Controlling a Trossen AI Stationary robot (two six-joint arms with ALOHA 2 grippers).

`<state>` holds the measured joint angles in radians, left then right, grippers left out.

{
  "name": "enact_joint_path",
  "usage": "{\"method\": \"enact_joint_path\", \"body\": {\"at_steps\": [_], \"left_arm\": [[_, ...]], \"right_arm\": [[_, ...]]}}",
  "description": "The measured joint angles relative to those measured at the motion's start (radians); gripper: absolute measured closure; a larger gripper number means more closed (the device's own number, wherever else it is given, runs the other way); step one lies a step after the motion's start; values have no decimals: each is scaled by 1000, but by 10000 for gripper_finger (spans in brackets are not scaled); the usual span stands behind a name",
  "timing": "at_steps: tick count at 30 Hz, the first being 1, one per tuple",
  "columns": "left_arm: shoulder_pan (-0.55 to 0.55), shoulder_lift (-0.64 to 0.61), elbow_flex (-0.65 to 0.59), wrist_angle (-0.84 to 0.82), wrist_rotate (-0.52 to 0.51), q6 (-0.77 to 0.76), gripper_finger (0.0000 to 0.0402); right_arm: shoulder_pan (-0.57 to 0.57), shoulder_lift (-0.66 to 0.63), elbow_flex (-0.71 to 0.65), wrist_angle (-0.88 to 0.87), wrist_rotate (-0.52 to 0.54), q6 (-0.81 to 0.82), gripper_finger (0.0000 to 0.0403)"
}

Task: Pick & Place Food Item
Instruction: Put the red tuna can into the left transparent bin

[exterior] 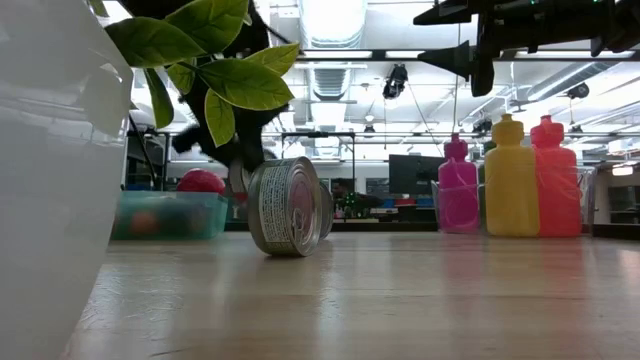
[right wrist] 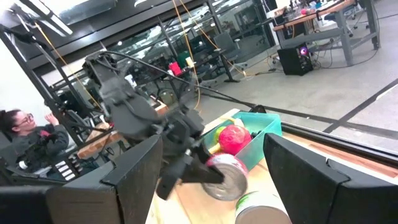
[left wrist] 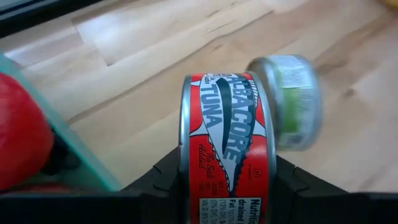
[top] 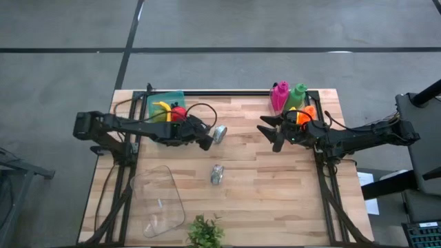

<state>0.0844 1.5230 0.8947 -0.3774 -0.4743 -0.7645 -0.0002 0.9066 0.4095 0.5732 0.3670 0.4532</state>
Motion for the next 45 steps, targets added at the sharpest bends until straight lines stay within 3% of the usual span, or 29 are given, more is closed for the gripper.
{"method": "enact_joint_path", "body": {"at_steps": [6,14,20,25,31,39,45], "left_arm": [[-77,-121,49,-174,0,-89,265],[-238,-238,153,-483,10,-317,265],[-332,-244,313,-810,160,-589,265],[-400,-244,391,-967,302,-845,262],[-492,-241,392,-1004,466,-1094,262],[-630,-236,328,-974,486,-1372,261],[-689,-236,243,-857,509,-1506,263]], "right_arm": [[0,0,0,0,0,0,126],[0,0,0,0,0,0,126],[0,0,0,0,0,0,126],[0,0,0,0,0,0,126],[0,0,0,0,0,0,126],[0,0,0,0,0,0,126],[0,0,0,0,0,0,126]]}}
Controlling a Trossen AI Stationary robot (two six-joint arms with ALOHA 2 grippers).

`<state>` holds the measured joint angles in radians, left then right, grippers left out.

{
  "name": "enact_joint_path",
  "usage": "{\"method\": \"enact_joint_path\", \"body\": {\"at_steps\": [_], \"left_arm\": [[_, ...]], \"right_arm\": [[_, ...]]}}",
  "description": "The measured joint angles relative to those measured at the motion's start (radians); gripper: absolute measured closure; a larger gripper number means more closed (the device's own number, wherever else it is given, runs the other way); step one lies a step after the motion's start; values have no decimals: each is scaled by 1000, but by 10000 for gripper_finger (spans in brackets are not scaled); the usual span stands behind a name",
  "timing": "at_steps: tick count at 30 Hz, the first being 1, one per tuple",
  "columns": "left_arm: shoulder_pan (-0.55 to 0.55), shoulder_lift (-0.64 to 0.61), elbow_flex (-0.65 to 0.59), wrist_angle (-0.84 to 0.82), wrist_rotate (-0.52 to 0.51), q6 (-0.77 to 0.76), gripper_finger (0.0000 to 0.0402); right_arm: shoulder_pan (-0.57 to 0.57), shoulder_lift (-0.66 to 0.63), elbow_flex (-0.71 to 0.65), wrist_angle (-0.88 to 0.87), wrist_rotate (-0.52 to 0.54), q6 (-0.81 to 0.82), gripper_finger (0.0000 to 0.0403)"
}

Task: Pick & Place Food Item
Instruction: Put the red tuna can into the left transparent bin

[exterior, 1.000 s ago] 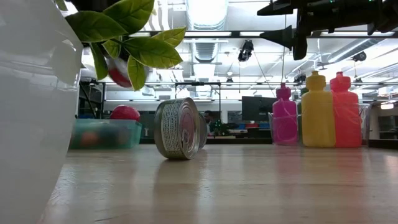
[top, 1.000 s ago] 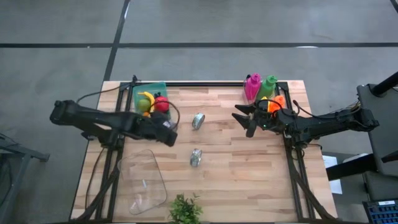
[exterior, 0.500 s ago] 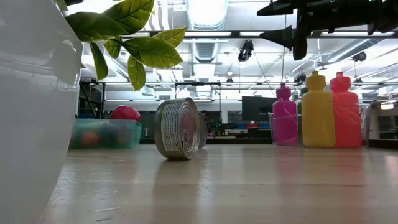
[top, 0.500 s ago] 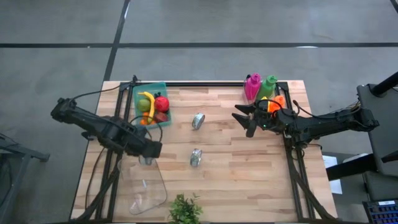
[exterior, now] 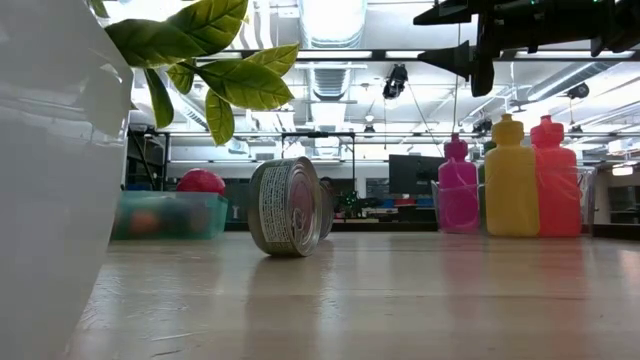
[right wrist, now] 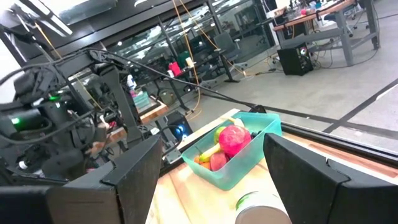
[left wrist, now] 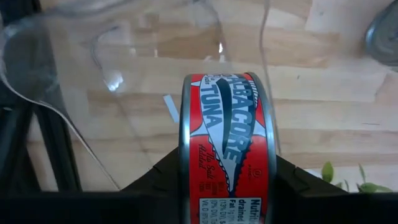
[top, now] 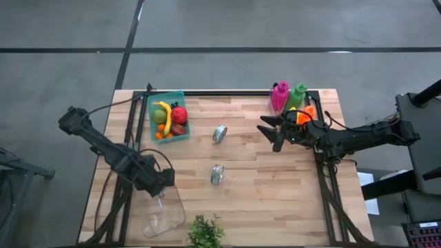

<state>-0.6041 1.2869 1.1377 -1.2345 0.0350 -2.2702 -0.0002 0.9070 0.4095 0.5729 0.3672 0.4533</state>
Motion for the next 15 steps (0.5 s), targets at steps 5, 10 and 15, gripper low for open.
{"method": "enact_joint_path", "body": {"at_steps": [5,10,15], "left_arm": [[-11,0,-101,121,40,-62,265],[-11,0,-204,221,63,-101,250],[-11,0,-295,321,74,-127,262]], "right_arm": [[0,0,0,0,0,0,126],[0,0,0,0,0,0,126],[0,0,0,0,0,0,126]]}}
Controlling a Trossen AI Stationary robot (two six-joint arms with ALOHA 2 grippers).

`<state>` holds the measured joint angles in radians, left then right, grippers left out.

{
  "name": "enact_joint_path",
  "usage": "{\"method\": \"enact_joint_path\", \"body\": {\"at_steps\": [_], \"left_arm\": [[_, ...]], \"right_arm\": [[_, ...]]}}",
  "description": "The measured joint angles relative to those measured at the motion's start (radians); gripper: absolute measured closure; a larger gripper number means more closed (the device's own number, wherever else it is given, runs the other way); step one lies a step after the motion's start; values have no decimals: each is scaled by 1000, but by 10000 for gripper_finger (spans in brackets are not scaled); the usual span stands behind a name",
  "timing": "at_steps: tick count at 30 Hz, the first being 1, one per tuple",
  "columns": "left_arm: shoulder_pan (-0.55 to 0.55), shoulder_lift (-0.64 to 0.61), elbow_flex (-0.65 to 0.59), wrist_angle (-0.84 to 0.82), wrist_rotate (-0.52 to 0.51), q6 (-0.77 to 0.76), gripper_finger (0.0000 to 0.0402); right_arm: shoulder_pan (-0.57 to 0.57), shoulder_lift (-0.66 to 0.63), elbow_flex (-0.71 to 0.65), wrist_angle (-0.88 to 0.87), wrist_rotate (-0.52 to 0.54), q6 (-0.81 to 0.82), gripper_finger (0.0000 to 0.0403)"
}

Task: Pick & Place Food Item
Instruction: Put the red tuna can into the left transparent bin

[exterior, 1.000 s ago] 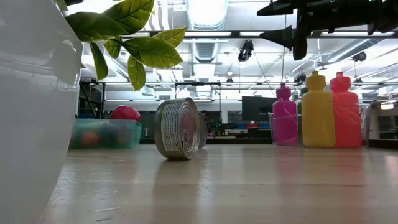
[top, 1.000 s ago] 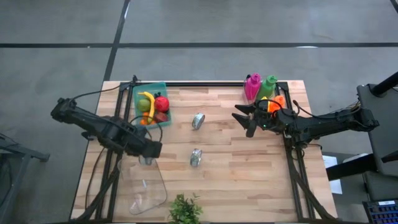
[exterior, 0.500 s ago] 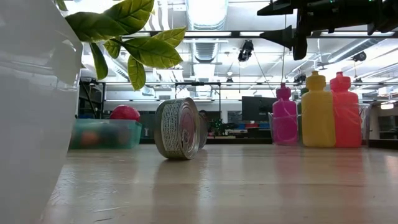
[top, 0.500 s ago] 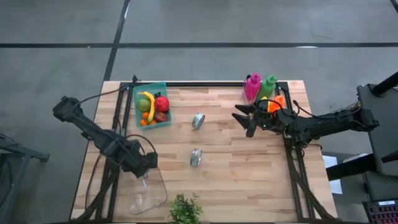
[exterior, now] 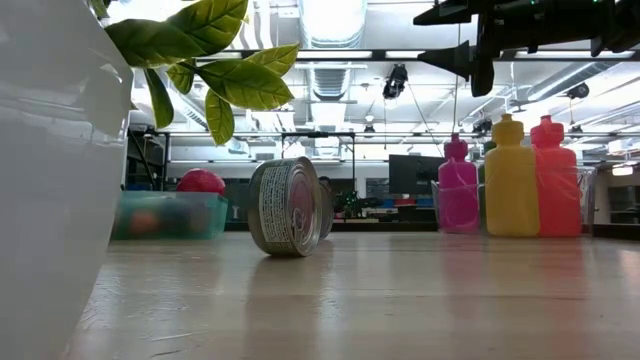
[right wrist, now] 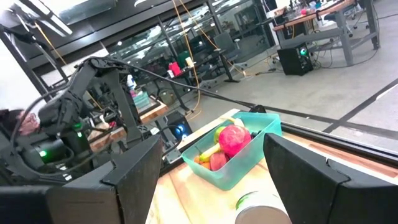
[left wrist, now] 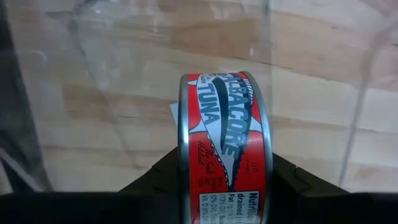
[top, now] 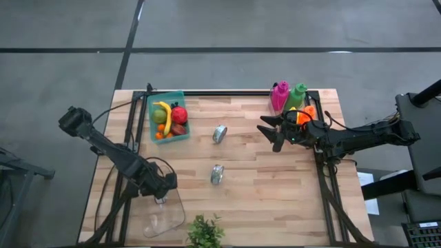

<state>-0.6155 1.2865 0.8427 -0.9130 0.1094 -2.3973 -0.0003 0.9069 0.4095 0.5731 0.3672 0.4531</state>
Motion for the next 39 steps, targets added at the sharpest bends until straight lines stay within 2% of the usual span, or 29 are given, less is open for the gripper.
{"method": "enact_joint_path", "body": {"at_steps": [9,17,27,39], "left_arm": [[0,0,-78,60,7,-17,243],[0,0,-84,61,7,-18,255],[1,0,-84,56,10,-16,186],[1,-23,-71,60,26,-12,179]], "right_arm": [[0,0,0,0,0,0,126],[0,0,0,0,0,0,126],[0,0,0,0,0,0,126],[0,0,0,0,0,0,126]]}}
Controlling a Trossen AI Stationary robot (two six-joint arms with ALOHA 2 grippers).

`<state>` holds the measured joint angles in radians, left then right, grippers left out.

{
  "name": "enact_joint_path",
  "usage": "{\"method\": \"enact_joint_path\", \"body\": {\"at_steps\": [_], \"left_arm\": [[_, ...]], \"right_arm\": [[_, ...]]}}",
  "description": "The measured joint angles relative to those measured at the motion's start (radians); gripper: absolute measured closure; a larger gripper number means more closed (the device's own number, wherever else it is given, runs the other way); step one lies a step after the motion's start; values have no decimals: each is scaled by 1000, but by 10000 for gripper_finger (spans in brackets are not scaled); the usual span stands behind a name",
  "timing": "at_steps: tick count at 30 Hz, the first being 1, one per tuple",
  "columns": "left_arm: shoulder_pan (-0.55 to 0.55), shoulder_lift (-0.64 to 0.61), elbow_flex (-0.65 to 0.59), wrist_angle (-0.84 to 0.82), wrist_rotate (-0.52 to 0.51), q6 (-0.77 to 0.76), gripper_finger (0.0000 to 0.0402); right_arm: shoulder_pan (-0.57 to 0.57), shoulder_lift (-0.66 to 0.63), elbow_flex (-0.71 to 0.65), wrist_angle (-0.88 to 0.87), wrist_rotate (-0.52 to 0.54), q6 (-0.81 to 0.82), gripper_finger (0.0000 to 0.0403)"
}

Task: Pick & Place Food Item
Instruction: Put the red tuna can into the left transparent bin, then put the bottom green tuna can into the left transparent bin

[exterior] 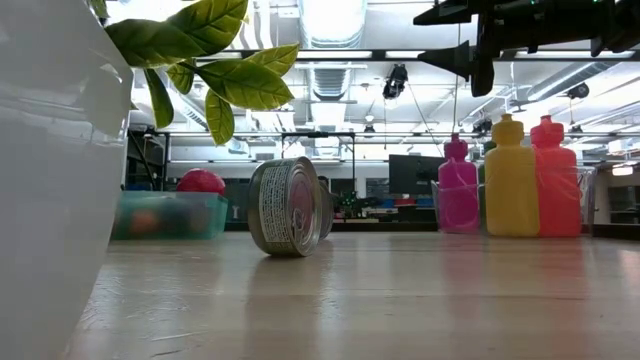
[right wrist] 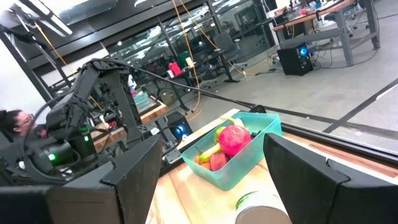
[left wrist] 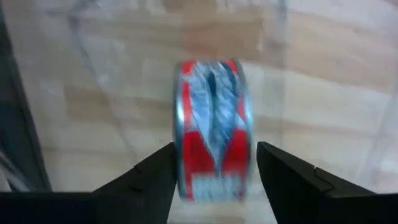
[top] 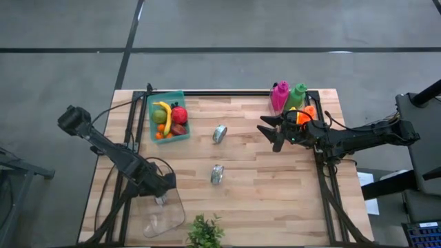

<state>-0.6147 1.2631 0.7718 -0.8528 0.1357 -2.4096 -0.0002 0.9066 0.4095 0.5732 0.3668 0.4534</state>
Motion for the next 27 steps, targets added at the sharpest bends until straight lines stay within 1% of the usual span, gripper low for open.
{"method": "enact_joint_path", "body": {"at_steps": [4,7,10,12,19,24,27], "left_arm": [[0,-45,28,-15,-7,0,179],[1,-69,51,-46,-70,6,179],[10,-73,84,-87,-143,49,179],[24,-73,109,-113,-160,73,179],[110,-73,168,-169,-164,122,179],[199,-70,195,-172,-168,229,179],[254,-37,223,-181,-170,308,179]], "right_arm": [[0,0,0,0,0,0,126],[0,0,0,0,0,0,126],[0,0,0,0,0,0,126],[0,0,0,0,0,0,126],[0,0,0,0,0,0,126],[0,0,0,0,0,0,126],[0,0,0,0,0,0,126]]}}
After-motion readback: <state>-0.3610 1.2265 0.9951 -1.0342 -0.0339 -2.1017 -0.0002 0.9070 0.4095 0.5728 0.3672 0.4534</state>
